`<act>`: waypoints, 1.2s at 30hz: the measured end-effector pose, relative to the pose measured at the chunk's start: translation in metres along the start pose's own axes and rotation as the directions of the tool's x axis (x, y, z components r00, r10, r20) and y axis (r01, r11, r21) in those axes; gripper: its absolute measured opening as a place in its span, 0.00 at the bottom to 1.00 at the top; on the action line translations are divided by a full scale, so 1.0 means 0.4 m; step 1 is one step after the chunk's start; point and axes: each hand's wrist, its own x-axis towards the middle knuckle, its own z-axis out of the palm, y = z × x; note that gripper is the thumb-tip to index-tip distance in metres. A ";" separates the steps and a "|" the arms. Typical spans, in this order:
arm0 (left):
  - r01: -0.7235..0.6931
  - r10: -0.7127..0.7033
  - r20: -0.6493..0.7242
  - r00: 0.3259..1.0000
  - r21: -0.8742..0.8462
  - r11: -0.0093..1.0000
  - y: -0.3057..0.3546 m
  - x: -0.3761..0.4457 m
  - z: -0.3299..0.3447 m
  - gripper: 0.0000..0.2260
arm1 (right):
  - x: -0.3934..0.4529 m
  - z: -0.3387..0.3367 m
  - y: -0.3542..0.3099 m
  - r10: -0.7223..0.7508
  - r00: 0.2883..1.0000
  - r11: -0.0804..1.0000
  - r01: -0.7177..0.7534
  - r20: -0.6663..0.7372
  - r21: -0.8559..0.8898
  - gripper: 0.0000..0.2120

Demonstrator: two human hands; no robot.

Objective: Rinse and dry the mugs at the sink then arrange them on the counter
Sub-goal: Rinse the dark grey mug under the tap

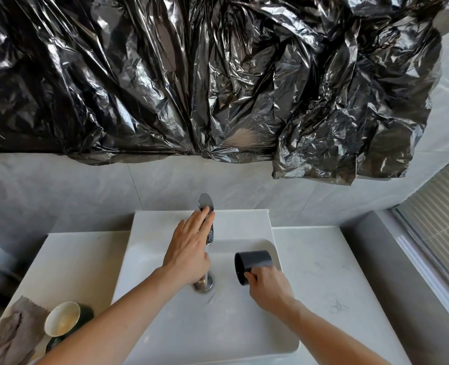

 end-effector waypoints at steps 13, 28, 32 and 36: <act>0.038 -0.038 0.034 0.999 0.010 0.999 0.021 0.003 -0.029 0.42 | 0.000 -0.020 -0.003 -0.058 0.995 0.993 0.066 0.080 -0.096 0.17; 0.042 -0.041 0.085 0.996 -0.003 0.999 0.037 -0.019 -0.034 0.38 | -0.055 0.010 -0.046 0.304 0.923 0.188 -0.302 0.237 0.935 0.26; 0.031 -0.030 0.049 0.998 -0.029 0.999 0.036 -0.049 -0.038 0.41 | -0.083 -0.007 -0.073 0.287 0.932 0.149 -0.271 0.221 0.951 0.25; 0.031 -0.036 -0.020 0.999 -0.213 0.977 0.053 -0.145 -0.043 0.38 | -0.122 -0.009 -0.076 0.251 0.952 0.169 -0.222 0.176 0.960 0.25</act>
